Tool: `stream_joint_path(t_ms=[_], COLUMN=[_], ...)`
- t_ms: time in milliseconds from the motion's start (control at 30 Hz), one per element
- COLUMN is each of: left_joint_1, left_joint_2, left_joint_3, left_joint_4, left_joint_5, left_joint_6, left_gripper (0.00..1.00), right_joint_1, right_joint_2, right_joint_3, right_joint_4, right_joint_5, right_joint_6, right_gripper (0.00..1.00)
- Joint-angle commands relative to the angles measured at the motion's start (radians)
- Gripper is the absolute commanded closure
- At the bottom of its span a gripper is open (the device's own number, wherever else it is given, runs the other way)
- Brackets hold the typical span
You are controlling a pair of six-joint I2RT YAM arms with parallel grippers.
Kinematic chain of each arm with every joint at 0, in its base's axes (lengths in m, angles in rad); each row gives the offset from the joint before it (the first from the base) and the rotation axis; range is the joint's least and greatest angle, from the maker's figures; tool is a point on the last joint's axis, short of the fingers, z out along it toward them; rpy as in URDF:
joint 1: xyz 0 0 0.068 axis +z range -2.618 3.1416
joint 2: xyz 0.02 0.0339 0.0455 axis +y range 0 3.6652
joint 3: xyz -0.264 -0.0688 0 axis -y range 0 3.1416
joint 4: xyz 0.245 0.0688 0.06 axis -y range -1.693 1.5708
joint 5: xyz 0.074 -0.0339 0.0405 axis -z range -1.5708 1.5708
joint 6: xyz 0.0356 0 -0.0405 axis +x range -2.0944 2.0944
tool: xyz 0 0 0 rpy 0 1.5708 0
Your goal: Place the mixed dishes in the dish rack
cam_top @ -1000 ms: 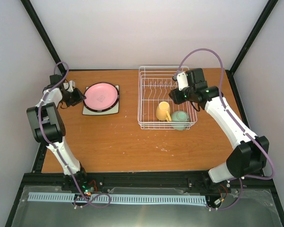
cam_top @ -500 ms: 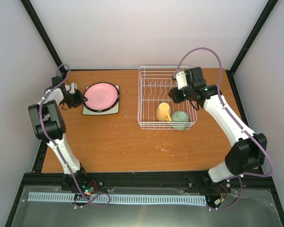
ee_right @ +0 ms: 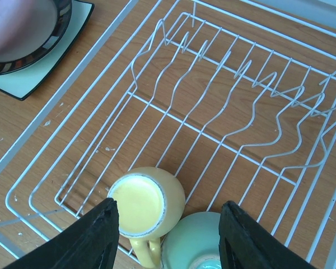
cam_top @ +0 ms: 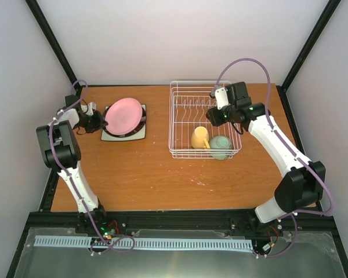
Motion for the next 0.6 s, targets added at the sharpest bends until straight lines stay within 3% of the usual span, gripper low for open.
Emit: stream_joint_path(t_ms=[0,367,567], left_joint_1=[0.003,0.003,0.003], left_joint_2=[0.011,-0.073,-0.176], left_joint_3=[0.046,0.059,0.071], left_joint_4=[-0.001,-0.008,0.016], left_joint_5=[0.017,0.093,0.160], left_joint_6=[0.024,0.021,-0.034], left_gripper=[0.99,0.99,0.99], right_joint_1=[-0.002,-0.002,-0.002], right_joint_2=[0.016,0.030,0.069], right_joint_3=[0.034,0.059,0.128], right_joint_4=[0.000,0.024,0.064], right_joint_5=[-0.008,-0.038,-0.143], right_joint_6=[-0.001,0.003,0.042], right_gripper=[0.51,0.51,0.50])
